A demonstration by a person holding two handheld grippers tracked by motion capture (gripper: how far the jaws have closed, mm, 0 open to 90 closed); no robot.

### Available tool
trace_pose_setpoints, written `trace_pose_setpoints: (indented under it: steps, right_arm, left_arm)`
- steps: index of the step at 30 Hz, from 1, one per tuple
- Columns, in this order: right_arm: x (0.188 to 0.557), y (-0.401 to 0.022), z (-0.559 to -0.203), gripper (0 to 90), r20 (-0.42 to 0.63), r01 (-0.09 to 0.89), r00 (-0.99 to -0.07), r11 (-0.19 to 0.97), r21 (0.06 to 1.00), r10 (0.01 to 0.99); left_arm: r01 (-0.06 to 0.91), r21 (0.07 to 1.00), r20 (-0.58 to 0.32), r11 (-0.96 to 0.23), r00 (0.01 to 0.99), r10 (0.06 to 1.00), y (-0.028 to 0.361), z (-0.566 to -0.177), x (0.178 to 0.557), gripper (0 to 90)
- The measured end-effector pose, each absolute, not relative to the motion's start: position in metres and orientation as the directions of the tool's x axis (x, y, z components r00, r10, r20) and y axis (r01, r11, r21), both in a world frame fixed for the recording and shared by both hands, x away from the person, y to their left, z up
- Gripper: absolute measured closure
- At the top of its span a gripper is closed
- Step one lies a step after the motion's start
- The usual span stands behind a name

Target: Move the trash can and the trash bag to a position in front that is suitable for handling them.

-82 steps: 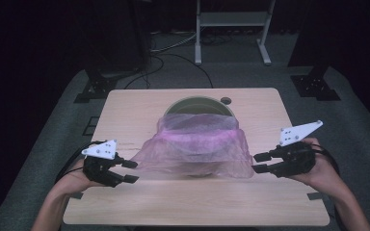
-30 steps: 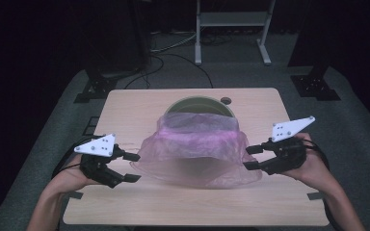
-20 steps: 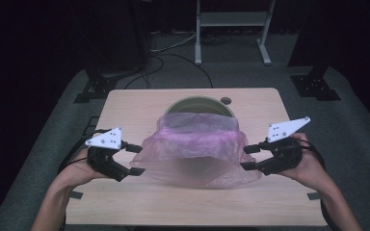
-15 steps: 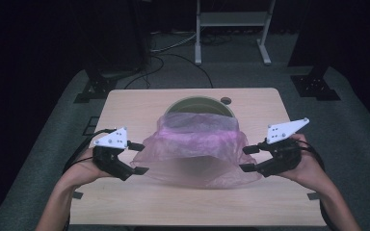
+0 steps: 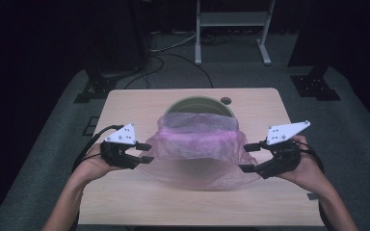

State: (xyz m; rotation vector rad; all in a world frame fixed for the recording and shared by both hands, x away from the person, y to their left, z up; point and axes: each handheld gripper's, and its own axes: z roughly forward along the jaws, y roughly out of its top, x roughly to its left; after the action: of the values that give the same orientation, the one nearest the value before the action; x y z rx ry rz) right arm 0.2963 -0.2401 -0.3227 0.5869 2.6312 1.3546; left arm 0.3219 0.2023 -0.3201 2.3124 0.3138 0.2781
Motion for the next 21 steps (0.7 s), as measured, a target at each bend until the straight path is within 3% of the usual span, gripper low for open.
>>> trace_pose_setpoints:
  steps: [4, 8, 15, 17, 21]
  right_arm:
    - [0.300, -0.237, -0.324, 31.9, 0.029, 0.283, -0.900, 0.531, 0.798, 0.436]
    - [0.308, -0.234, -0.323, 52.7, 0.012, 0.296, -0.881, 0.531, 0.794, 0.472]
    - [0.320, -0.230, -0.318, 85.8, 0.033, 0.327, -0.875, 0.542, 0.774, 0.482]
    - [0.322, -0.230, -0.316, 90.0, 0.037, 0.330, -0.877, 0.545, 0.771, 0.479]
    - [0.324, -0.229, -0.313, 90.0, 0.022, 0.326, -0.877, 0.559, 0.763, 0.481]
  left_arm:
    - [0.135, 0.728, 0.119, -0.672, 0.941, 0.317, 0.201, -0.319, 0.325, 74.0]
    - [0.128, 0.731, 0.130, -0.670, 0.938, 0.322, 0.201, -0.317, 0.328, 84.6]
    - [0.135, 0.740, 0.139, -0.659, 0.928, 0.346, 0.201, -0.311, 0.337, 89.9]
    - [0.138, 0.740, 0.141, -0.658, 0.925, 0.353, 0.201, -0.310, 0.341, 89.9]
    - [0.144, 0.745, 0.137, -0.651, 0.923, 0.360, 0.201, -0.307, 0.345, 90.0]
